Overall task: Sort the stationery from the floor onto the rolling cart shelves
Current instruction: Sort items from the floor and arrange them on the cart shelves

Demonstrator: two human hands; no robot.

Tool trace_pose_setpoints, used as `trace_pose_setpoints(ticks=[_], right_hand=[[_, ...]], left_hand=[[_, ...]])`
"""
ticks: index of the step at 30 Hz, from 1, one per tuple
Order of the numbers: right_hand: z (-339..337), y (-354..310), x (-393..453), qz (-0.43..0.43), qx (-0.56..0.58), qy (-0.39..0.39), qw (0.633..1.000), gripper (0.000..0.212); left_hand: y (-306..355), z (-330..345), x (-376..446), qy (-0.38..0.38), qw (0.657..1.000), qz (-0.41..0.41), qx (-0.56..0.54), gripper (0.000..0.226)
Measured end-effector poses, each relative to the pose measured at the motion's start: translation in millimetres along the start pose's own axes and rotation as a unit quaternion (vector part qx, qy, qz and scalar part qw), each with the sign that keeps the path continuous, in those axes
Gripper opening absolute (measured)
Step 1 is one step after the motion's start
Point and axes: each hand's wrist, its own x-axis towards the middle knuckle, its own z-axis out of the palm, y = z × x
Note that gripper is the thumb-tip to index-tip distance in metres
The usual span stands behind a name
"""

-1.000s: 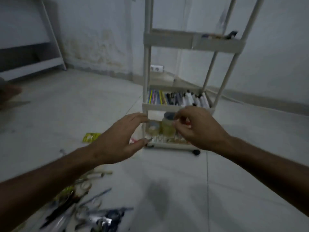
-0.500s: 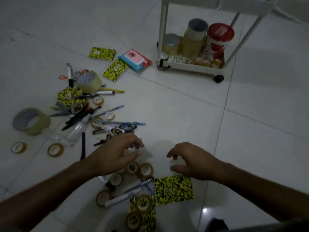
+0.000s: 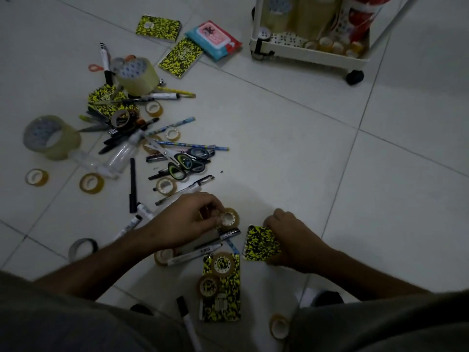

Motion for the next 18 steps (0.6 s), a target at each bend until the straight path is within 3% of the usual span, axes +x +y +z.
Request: trace_pose_setpoints(ticks=[5,7,10,13,15,18], right_hand=[[-27.0,16.3,0.5,0.068,0.217,0.018,0.974,0.024],[-38.4,10.1,2.2,0.094,0.353,0.021,0.931,0.015],[-45.1,-17.2,7.8,0.122,0.541,0.07,0.829,0.01],[-43.8,-47.9,15.6,0.11,0.636,0.093,0.758,0.017],[-38.5,-59.2,19.6,0.08,0.614,0.09,0.78,0.019],[-14.5,-53.4,19.8,0.042,0.392,0.145,0.907,0.022]], left_hand=[[6.0,3.0,-1.8,0.004,0.996,-0.047,-0.078,0.018],[10.4,6.2,-3.3,-0.011,0.992,-0.064,-0.11,0.021],[17.8,9.8,-6.6,-0.06,0.975,-0.093,-0.191,0.031],[25.1,11.3,-9.5,-0.064,0.96,-0.104,-0.253,0.031],[26.8,7.4,-11.8,-0.039,0.951,-0.118,-0.282,0.019],[17.6,-2.3,-16.4,-0.015,0.952,-0.131,-0.277,0.022]])
